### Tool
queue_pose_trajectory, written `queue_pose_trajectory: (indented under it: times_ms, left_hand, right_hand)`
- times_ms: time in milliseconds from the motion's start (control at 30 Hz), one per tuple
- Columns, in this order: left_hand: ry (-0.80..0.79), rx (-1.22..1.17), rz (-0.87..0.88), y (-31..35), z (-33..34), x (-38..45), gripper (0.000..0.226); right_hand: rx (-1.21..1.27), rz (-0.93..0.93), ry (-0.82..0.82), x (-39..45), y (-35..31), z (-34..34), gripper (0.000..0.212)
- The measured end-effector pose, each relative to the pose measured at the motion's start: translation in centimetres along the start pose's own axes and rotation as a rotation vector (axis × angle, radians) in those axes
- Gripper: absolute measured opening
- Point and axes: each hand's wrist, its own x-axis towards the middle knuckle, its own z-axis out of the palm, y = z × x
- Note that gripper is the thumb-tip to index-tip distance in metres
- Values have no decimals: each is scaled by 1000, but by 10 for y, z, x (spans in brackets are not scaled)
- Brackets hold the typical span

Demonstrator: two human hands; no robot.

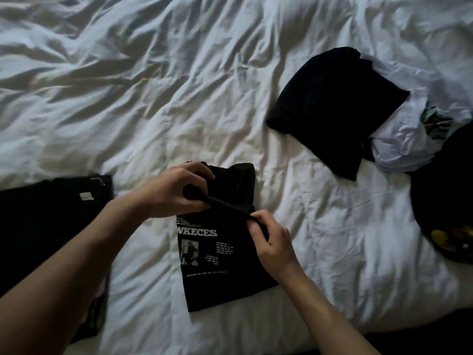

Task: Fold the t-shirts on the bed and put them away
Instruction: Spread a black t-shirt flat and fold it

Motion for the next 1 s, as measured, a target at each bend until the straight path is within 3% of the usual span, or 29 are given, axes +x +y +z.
queue_pose_trajectory:
  times_ms: [100,167,233,333,500,567,600,667,833,933,1000]
  left_hand:
    - [6,-148,-50,3,-4,5,23]
    - [29,-150,-62,4,-3,11,15]
    - [109,-190,-91,1,1,21,10]
    - [220,-230,-203,-11,8,42,10]
    - [351,-97,-254,-33,34,72,7]
    - [326,-51,-232,-37,44,77,5]
    - [294,-21,-221,-38,48,78,7]
    - [261,33,-214,-40,55,78,8]
    - [290,66,-204,-37,49,71,10]
    - [128,91,-130,-30,33,59,41]
    - [-24,203,-139,-27,29,47,52]
  right_hand:
    - [-165,172,-197,12,4,-9,52]
    - [-330,193,-271,18,11,-11,41]
    - [-311,207,-216,25,16,-14,17]
    - [-177,296,-159,36,21,-19,25]
    - [-239,338,-105,55,38,-13,26]
    - [-140,354,-122,61,38,-10,25]
    - [-115,355,-152,63,37,-8,35]
    - [-153,339,-233,63,35,-6,49]
    - [-274,124,-205,60,30,2,24]
    - [-228,-97,-167,55,23,7,25]
    - [-207,-129,-225,49,16,9,35]
